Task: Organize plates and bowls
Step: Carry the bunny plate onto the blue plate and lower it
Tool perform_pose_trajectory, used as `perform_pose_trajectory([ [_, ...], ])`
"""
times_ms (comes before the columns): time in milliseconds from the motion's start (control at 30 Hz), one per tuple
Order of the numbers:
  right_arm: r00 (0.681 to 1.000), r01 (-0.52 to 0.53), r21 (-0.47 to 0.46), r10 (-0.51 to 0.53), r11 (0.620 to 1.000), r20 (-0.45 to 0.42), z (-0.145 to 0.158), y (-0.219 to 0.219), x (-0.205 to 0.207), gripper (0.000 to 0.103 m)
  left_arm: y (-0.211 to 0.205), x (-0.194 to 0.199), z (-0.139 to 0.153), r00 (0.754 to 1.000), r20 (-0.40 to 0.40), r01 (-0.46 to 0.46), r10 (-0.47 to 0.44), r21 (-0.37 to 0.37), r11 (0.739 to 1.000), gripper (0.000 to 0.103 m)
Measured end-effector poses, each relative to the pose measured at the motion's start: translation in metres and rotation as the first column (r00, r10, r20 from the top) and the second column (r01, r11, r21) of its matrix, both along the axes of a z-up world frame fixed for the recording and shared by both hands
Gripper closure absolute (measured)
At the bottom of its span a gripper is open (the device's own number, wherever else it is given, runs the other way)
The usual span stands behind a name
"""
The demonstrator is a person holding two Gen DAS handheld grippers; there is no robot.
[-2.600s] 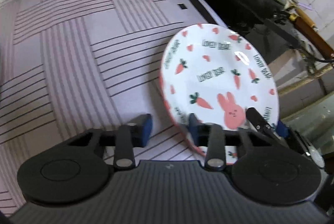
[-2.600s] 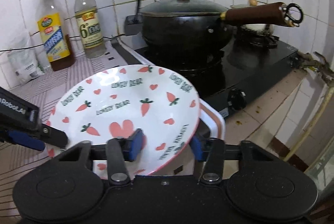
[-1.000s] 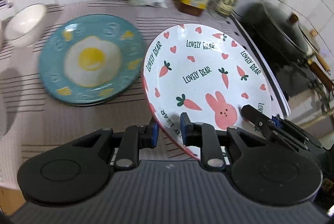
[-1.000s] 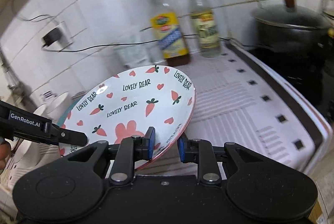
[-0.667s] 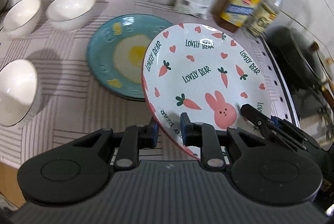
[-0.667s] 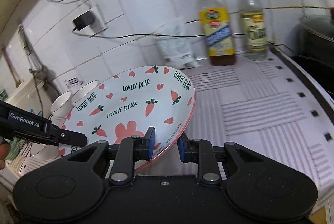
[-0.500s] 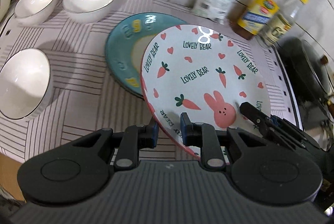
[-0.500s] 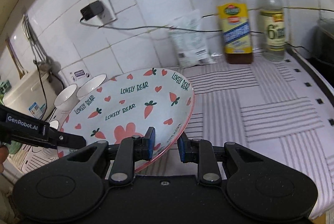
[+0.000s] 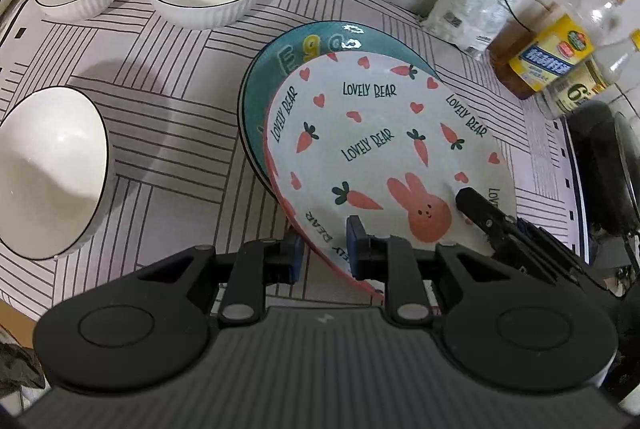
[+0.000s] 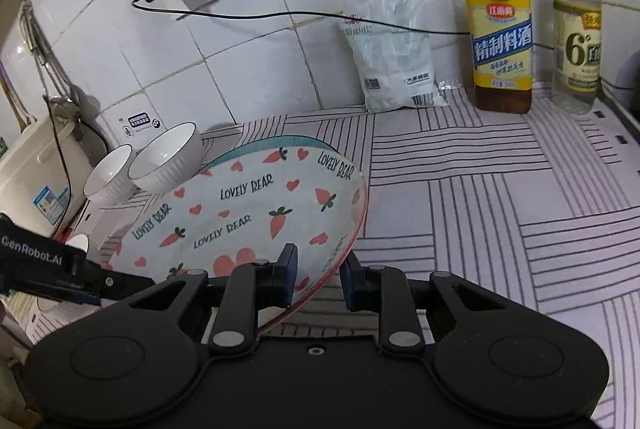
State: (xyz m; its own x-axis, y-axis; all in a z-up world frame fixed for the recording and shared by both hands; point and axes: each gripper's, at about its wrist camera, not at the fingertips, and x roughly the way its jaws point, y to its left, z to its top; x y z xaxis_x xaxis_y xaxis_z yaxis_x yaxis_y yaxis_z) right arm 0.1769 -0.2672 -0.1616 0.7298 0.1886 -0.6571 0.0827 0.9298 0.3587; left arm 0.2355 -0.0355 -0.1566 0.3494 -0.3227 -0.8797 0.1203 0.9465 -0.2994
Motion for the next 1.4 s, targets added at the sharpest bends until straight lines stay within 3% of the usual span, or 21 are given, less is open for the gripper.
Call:
perform_pose_trajectory([
  [233,0.999,-0.02,-0.048,0.018,0.999,-0.048,-0.002,0.007,0.023,0.076,0.0,0.015,-0.005,0.997,-0.062,-0.046,0.046,0.0,0.999,0.082],
  [433,0.999,-0.026,-0.079,0.023,0.997,-0.033,-0.005,0.012,0.029,0.075,-0.006,0.028,-0.012,0.989,-0.117,-0.084,0.087,0.034,0.996,0.078],
  [667,1.0,-0.014,-0.176,0.011,0.984,-0.018,-0.015,0.027,0.032,0.068,-0.014,0.031,-0.015,0.982,-0.136,-0.12,0.13,0.081,0.989,0.075],
  [1000,1.0,-0.019,-0.324,0.018,0.946,-0.007,-0.018,0.045,0.035,0.06,-0.02,0.042,-0.013,0.951,-0.217,-0.193,0.219,0.133,0.972,0.075],
  [1200,1.0,-0.012,-0.357,0.014,0.934,0.004,-0.022,0.05,0.039,0.06,-0.032,0.038,-0.008,0.962,-0.201,-0.145,0.184,0.194,0.97,0.075],
  [1333,0.999,-0.026,-0.423,0.039,0.906,0.022,-0.027,0.057,0.038,0.06,-0.032,0.033,-0.004,0.968,-0.188,-0.129,0.164,0.182,0.975,0.077],
  [1400,0.999,-0.04,-0.411,0.05,0.911,0.014,-0.025,0.055,0.037,0.06,-0.03,0.03,0.002,0.972,-0.183,-0.116,0.147,0.173,0.978,0.077],
])
